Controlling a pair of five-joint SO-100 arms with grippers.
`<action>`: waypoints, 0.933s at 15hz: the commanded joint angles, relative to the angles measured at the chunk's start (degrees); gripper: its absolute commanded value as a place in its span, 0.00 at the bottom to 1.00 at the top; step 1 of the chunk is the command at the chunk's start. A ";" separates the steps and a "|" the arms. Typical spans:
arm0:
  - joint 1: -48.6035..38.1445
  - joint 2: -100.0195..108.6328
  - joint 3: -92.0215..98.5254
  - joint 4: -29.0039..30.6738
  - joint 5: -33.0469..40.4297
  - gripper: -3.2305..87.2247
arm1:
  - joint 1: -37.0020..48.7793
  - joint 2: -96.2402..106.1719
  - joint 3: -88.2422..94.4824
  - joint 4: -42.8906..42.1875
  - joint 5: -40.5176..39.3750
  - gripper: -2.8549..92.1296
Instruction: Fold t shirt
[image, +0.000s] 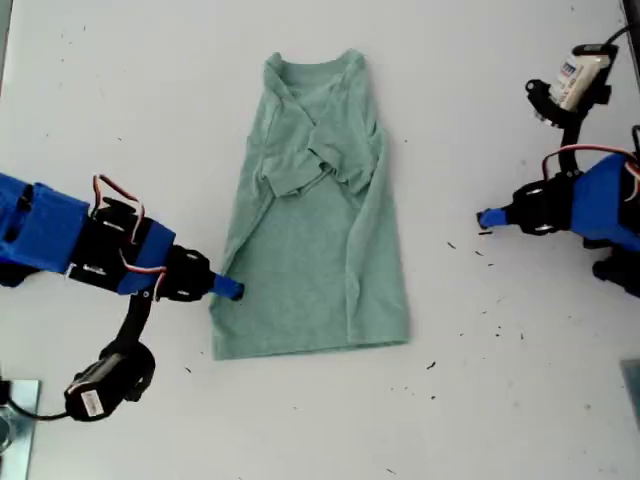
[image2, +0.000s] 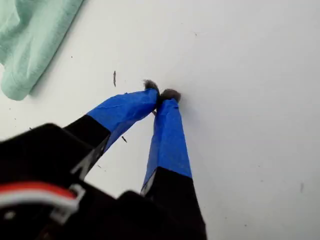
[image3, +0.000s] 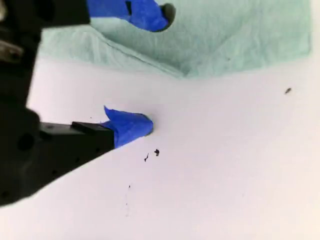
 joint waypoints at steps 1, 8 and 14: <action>-0.53 -4.48 -1.05 -4.04 -0.70 0.21 | -0.97 1.23 2.72 0.44 0.35 0.05; -3.34 20.04 -13.27 20.57 -2.29 0.03 | -0.97 1.76 2.81 0.79 0.53 0.05; -5.19 -28.48 -58.54 8.26 13.01 0.03 | -1.05 1.93 2.90 1.05 0.88 0.05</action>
